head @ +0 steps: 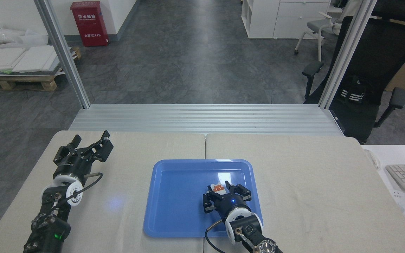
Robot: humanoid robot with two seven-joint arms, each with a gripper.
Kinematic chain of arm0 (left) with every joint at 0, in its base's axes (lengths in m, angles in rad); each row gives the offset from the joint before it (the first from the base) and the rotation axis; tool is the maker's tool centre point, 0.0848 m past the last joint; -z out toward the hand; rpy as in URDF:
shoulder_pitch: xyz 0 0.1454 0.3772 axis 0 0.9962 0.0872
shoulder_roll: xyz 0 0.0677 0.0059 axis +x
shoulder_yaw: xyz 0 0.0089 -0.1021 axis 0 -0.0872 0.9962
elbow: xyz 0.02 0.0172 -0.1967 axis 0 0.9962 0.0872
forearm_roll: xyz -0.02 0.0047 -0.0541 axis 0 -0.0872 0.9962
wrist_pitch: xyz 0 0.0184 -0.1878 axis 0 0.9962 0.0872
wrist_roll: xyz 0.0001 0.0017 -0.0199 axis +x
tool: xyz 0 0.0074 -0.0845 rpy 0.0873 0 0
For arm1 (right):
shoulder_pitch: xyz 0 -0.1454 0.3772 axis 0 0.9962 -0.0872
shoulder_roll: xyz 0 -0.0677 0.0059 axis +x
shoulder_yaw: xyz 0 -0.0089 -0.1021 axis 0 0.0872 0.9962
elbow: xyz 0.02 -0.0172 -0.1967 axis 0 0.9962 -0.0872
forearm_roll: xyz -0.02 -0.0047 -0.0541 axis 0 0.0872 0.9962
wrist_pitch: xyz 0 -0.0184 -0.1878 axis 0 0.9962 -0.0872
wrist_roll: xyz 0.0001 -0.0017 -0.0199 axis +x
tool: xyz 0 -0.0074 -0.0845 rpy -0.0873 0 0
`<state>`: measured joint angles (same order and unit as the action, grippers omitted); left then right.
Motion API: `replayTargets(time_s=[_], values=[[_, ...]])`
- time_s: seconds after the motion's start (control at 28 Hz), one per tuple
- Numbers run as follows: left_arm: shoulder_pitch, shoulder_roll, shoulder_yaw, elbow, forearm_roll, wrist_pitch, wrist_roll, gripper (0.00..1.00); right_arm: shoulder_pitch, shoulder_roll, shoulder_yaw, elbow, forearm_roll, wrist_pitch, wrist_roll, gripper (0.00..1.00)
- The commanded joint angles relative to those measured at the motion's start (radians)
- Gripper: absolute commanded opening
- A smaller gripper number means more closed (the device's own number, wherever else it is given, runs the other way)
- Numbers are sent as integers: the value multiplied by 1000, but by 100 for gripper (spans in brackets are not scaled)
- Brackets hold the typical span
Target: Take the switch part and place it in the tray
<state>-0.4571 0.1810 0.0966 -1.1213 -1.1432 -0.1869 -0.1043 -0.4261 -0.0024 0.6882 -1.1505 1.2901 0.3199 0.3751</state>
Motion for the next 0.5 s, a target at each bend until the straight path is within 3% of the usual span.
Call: replayTargets(time_s=[0.0,0.14,0.25,0.29,0.36,0.46], values=[[0,0,0,0,0,-2,0,100,-14,6,-13,-6,-12,-1,-65,99],[0,0,0,0,0,0,0,100,-49,2,-105,-32,-18,-8,-166,99],[0,0,0,0,0,0,0,100,-71,-10,-215,-41,-18,-86,-229,99],[0,0,0,0,0,0,0,100,-74,-25,-261,-41,-18,-135,-248,99],[0,0,0,0,0,-2,0,100,-72,-120,-416,-40,-20,-316,-294,99],[0,0,0,0,0,-2,0,100,-69,-191,-550,-35,-31,-484,-305,99]])
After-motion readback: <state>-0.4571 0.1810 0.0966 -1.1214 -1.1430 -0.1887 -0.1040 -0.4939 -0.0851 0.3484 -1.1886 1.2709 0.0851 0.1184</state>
